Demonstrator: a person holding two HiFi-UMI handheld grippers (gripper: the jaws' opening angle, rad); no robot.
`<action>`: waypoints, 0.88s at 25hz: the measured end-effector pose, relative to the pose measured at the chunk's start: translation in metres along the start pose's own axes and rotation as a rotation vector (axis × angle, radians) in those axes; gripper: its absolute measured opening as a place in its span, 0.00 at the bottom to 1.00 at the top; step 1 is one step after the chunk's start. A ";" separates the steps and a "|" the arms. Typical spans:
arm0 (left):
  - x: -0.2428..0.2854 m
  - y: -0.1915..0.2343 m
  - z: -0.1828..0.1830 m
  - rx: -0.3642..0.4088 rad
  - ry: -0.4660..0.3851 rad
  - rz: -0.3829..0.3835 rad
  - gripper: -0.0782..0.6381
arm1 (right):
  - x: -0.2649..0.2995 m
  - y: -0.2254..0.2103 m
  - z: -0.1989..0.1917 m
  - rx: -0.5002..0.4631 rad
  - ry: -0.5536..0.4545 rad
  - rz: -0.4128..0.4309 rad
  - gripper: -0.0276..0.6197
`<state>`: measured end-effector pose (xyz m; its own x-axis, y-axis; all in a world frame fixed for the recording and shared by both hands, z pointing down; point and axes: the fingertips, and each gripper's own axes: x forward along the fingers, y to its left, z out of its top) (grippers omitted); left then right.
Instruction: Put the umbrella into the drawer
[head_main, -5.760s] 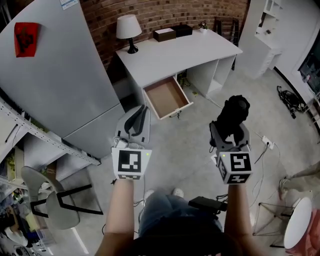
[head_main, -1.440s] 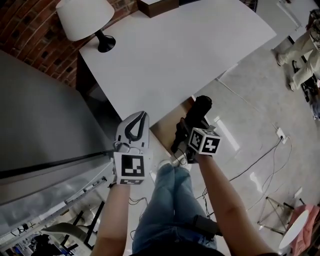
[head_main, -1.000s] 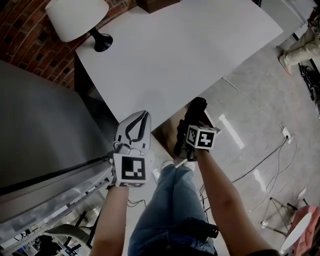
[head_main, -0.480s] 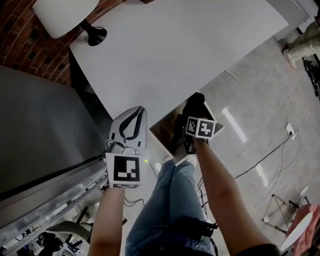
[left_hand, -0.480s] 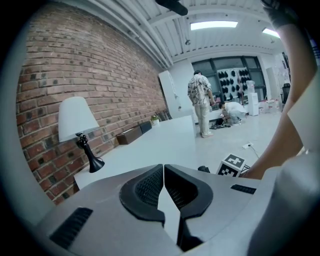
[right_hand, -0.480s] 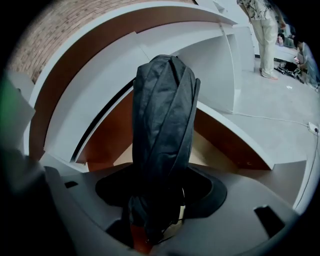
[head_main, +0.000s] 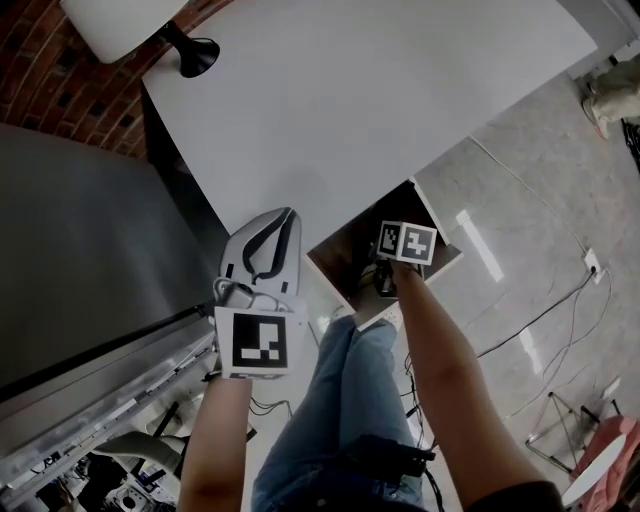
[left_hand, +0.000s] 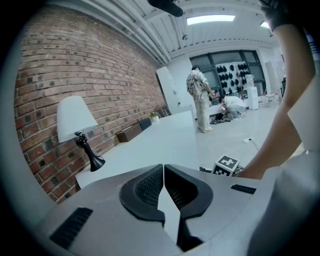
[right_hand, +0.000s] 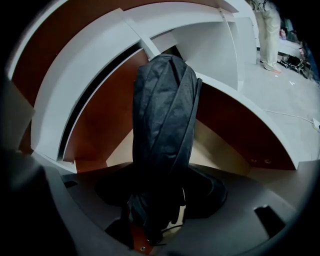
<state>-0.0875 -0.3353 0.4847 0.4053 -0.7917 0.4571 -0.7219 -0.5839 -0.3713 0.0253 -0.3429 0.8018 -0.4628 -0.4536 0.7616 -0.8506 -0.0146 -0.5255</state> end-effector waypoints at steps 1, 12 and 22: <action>0.001 0.000 0.000 0.003 0.000 0.003 0.11 | 0.003 0.001 0.001 -0.005 -0.001 0.004 0.45; 0.003 0.000 -0.011 0.001 0.033 0.022 0.11 | 0.035 0.000 0.004 -0.001 0.046 -0.024 0.47; -0.014 -0.006 -0.001 -0.008 0.015 0.030 0.11 | 0.019 0.012 -0.009 -0.110 0.097 -0.029 0.72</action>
<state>-0.0892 -0.3209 0.4810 0.3751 -0.8061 0.4577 -0.7382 -0.5584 -0.3785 0.0036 -0.3437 0.8133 -0.4547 -0.3665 0.8118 -0.8839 0.0734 -0.4619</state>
